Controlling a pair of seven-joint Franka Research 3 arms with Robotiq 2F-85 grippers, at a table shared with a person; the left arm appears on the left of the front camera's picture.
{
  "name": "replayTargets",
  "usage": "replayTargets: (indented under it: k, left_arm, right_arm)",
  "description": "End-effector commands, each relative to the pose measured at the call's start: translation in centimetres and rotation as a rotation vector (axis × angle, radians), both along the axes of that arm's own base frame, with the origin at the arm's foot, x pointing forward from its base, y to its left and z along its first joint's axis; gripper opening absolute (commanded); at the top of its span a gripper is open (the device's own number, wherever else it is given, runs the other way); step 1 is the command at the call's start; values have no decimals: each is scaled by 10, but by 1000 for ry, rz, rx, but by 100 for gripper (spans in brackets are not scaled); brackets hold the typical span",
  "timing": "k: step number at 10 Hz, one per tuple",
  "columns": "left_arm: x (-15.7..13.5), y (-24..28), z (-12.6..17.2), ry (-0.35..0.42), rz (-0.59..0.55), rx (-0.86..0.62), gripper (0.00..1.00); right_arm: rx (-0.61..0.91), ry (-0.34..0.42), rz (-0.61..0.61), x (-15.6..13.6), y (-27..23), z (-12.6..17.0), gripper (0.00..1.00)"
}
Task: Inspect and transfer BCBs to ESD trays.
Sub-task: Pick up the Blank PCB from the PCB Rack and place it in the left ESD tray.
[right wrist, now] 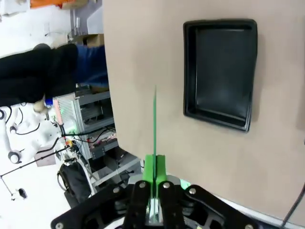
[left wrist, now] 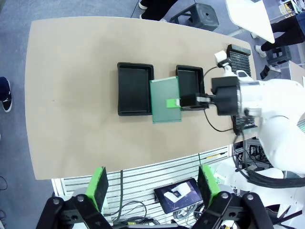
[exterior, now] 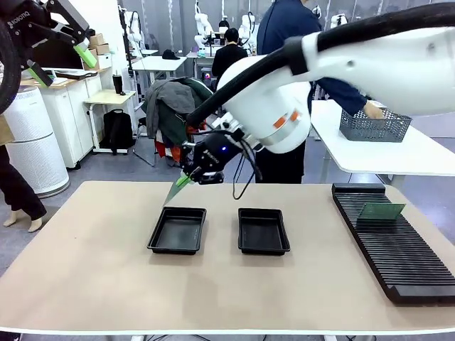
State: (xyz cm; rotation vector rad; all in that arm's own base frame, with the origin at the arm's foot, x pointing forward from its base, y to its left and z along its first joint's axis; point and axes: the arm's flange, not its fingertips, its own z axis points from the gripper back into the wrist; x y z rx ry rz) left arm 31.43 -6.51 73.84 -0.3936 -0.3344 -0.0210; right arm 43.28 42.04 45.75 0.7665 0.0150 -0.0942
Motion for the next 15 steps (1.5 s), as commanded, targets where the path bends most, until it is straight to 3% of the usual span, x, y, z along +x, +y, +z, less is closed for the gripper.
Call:
replayTargets:
  k: [1, 7, 15]
  left_arm:
    - [0, 0, -2, 2, -7, -9, 100]
    - [0, 0, -2, 2, -7, -9, 100]
    - [0, 0, -2, 2, -7, -9, 100]
  right_arm:
    - [-34, -11, -49, 17, 19, -13, 3]
    - [-54, -12, -39, 34, 33, -77, 3]
    - [-39, -23, -29, 60, 28, -133, 3]
